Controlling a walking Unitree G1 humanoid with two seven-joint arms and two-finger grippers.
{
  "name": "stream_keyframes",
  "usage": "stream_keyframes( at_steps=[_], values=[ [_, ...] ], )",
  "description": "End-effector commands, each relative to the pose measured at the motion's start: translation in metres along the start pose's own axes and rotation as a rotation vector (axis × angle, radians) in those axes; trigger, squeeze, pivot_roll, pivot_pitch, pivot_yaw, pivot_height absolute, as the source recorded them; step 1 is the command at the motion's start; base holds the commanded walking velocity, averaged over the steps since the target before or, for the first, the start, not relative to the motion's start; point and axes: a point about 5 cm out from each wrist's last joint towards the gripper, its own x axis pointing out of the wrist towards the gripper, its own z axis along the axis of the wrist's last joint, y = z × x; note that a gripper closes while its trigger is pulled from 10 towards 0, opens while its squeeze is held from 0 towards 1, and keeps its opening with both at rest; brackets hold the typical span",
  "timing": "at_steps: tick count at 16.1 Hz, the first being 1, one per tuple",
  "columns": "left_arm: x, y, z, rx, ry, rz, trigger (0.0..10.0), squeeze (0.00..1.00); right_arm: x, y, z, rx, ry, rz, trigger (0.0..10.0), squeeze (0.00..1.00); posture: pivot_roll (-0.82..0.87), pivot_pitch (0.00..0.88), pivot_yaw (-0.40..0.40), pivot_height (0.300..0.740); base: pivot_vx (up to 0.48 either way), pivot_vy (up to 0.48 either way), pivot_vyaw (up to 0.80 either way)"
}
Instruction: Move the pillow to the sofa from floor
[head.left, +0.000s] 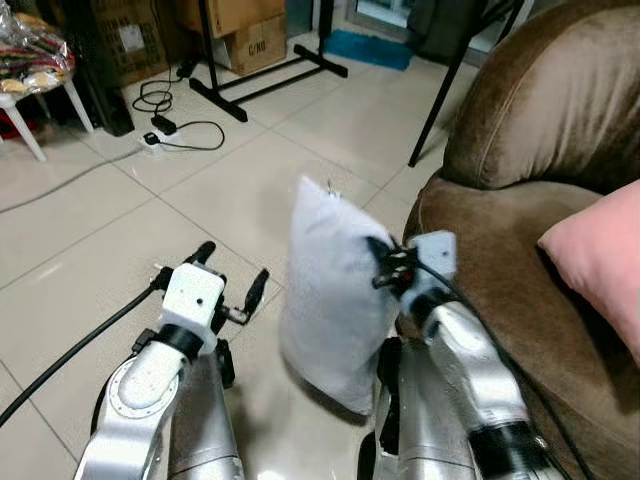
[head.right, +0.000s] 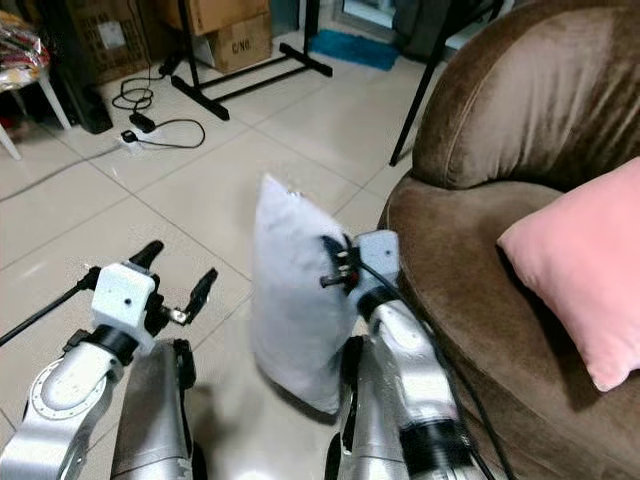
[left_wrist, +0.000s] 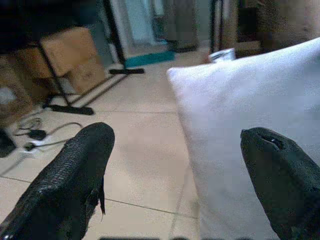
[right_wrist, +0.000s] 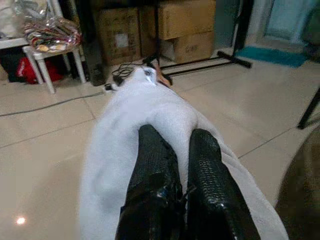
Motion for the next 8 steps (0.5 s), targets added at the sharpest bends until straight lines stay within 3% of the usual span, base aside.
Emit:
stream_keyframes(
  at_steps=[1,8],
  values=[
    [0.0,0.0,-0.001,0.007,0.002,0.023,10.0,0.0,-0.004,-0.003,0.013,0.001,-0.042,-0.023,10.0,0.0,0.05,0.0,-0.053,0.48,0.0,0.0,0.0],
    [-0.006,-0.009,-0.01,-0.022,0.025,0.059,10.0,0.0,-0.027,-0.001,0.011,-0.001,0.028,-0.055,10.0,0.0,0.05,0.0,-0.056,0.54,0.0,0.0,0.0]
  ],
)
